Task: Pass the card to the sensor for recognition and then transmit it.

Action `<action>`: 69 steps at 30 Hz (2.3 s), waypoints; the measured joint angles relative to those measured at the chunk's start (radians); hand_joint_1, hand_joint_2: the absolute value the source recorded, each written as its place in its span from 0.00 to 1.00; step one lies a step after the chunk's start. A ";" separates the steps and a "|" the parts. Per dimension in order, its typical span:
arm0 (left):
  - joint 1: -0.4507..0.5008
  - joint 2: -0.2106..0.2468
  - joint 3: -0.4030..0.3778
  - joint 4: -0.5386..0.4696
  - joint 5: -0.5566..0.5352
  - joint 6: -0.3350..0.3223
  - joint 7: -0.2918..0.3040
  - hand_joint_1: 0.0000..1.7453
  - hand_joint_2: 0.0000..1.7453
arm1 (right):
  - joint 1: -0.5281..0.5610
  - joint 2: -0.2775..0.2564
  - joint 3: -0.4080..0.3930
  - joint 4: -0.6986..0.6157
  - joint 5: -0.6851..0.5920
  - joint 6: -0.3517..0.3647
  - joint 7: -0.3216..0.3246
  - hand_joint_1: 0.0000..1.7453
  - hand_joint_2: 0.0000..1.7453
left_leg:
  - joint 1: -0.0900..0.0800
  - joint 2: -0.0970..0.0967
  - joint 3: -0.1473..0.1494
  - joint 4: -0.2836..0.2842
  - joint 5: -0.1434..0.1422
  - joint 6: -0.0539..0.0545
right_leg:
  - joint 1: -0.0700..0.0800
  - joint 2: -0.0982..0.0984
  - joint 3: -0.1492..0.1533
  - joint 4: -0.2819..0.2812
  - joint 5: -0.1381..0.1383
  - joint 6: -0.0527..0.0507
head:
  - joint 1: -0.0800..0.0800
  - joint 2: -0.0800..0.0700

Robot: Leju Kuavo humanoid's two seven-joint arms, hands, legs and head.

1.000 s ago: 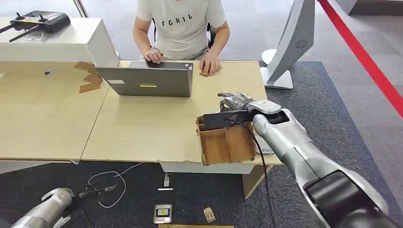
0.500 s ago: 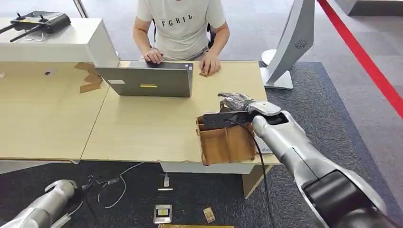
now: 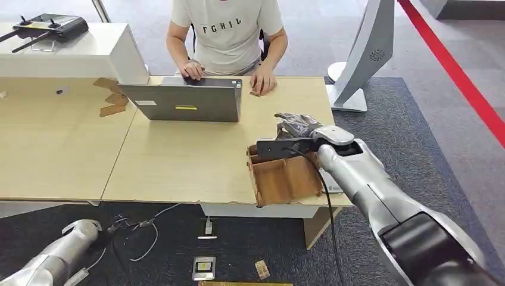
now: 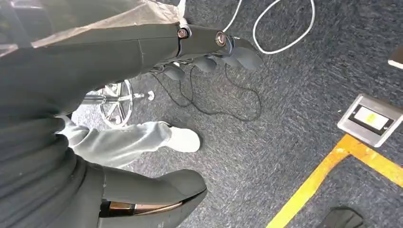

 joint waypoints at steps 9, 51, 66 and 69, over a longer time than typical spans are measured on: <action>-0.005 -0.006 -0.001 0.000 0.012 -0.015 -0.002 0.00 1.00 | -0.047 0.001 -0.017 0.009 0.005 -0.063 -0.006 1.00 1.00 | 0.000 0.000 -0.001 0.000 0.000 0.000 | 0.000 0.000 -0.001 0.000 0.000 0.000 | 0.000 0.000; -0.025 -0.064 -0.029 -0.006 -0.034 -0.023 -0.039 0.00 1.00 | -0.141 -0.009 -0.076 0.001 0.018 -0.145 -0.026 1.00 1.00 | 0.000 0.000 -0.001 0.000 0.000 0.000 | 0.000 0.000 -0.001 0.000 0.000 0.000 | 0.000 0.000; -0.037 -0.089 -0.064 -0.010 -0.041 -0.033 -0.060 0.00 1.00 | -0.123 -0.044 -0.098 -0.064 0.029 -0.110 -0.012 1.00 1.00 | 0.000 0.000 -0.001 0.000 0.000 0.000 | 0.000 0.000 -0.002 0.000 0.000 0.000 | 0.000 0.000; -0.036 -0.091 -0.072 -0.011 -0.045 -0.033 -0.064 0.00 1.00 | -0.115 -0.052 -0.099 -0.079 0.029 -0.097 -0.002 1.00 1.00 | 0.000 0.000 -0.002 0.000 0.000 0.000 | 0.000 0.000 -0.002 0.000 0.000 0.000 | 0.000 0.000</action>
